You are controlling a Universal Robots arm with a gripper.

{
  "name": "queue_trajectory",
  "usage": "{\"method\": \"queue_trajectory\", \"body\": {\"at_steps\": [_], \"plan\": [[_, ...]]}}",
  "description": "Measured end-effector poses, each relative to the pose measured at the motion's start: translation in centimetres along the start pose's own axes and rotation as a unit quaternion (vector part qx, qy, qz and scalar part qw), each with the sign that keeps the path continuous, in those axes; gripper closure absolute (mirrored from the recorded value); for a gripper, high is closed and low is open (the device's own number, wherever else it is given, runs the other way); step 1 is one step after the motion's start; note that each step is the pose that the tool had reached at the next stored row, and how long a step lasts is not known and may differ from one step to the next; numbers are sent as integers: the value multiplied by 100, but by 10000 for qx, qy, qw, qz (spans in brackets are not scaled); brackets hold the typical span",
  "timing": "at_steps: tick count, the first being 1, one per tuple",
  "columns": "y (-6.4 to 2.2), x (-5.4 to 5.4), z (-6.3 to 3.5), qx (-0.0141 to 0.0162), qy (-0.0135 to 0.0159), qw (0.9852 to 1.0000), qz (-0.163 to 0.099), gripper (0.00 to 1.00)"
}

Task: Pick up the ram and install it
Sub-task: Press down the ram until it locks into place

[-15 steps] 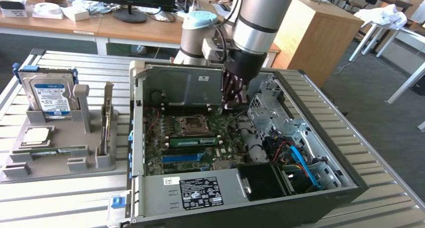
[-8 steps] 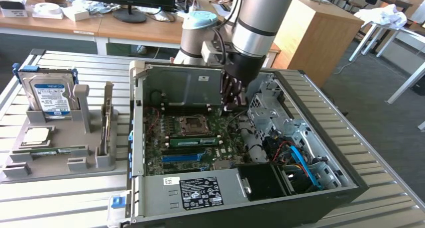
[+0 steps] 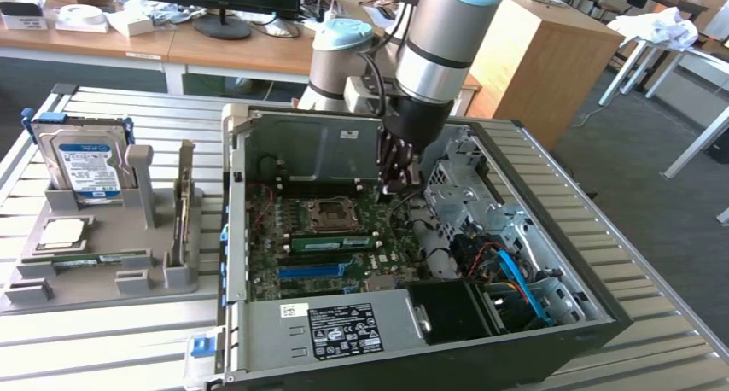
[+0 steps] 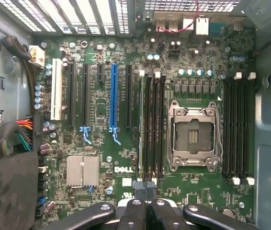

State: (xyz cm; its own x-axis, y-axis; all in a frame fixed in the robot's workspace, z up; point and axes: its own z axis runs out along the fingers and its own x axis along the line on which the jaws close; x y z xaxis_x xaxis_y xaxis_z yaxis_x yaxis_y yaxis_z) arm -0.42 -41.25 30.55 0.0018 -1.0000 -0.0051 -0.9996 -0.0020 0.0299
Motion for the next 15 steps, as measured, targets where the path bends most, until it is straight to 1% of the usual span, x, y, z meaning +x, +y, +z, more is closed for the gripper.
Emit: {"method": "queue_trajectory", "body": {"at_steps": [15], "plan": [[-4, 1, 130, 0, 0, 10000, 0, 90]]}}
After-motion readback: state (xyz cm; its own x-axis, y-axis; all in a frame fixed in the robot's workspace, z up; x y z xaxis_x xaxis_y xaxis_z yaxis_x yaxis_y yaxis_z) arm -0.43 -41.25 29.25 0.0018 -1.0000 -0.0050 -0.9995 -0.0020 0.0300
